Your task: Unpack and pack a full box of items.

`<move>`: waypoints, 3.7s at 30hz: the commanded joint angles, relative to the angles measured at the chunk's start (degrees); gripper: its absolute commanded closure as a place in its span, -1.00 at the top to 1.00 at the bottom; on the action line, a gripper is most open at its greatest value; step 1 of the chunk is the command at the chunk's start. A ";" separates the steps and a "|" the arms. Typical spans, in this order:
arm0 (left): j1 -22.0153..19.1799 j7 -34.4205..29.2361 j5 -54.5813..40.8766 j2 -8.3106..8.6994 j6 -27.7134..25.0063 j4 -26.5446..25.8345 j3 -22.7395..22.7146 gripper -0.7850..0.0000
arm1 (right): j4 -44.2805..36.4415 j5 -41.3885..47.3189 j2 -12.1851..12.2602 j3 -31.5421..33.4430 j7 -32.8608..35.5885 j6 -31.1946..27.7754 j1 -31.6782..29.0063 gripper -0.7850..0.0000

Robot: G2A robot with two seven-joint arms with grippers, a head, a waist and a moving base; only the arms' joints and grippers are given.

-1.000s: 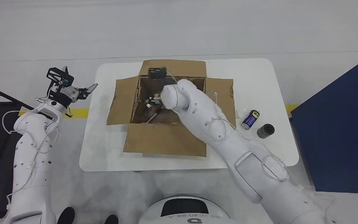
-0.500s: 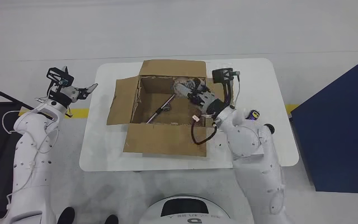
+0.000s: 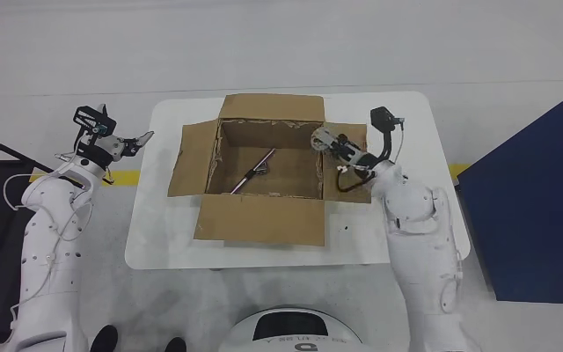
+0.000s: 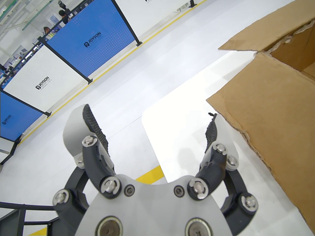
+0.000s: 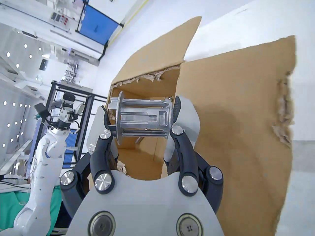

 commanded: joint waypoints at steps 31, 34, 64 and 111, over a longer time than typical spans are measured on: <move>0.00 0.00 0.00 0.00 0.00 0.00 0.00 1.00 | 7.75 6.15 3.07 2.82 3.36 1.30 2.31 -1.00; 0.00 0.00 0.00 0.00 0.00 0.00 0.00 1.00 | 10.44 6.98 3.11 1.10 3.50 0.07 4.37 -1.00; 0.00 0.00 0.00 0.00 0.00 0.00 0.00 1.00 | 2.70 -7.59 4.57 3.43 -15.52 29.96 -2.12 -1.00; 0.00 0.00 0.00 0.00 0.00 0.00 0.00 1.00 | 34.70 -30.56 2.31 -11.96 -12.73 47.31 18.30 -0.05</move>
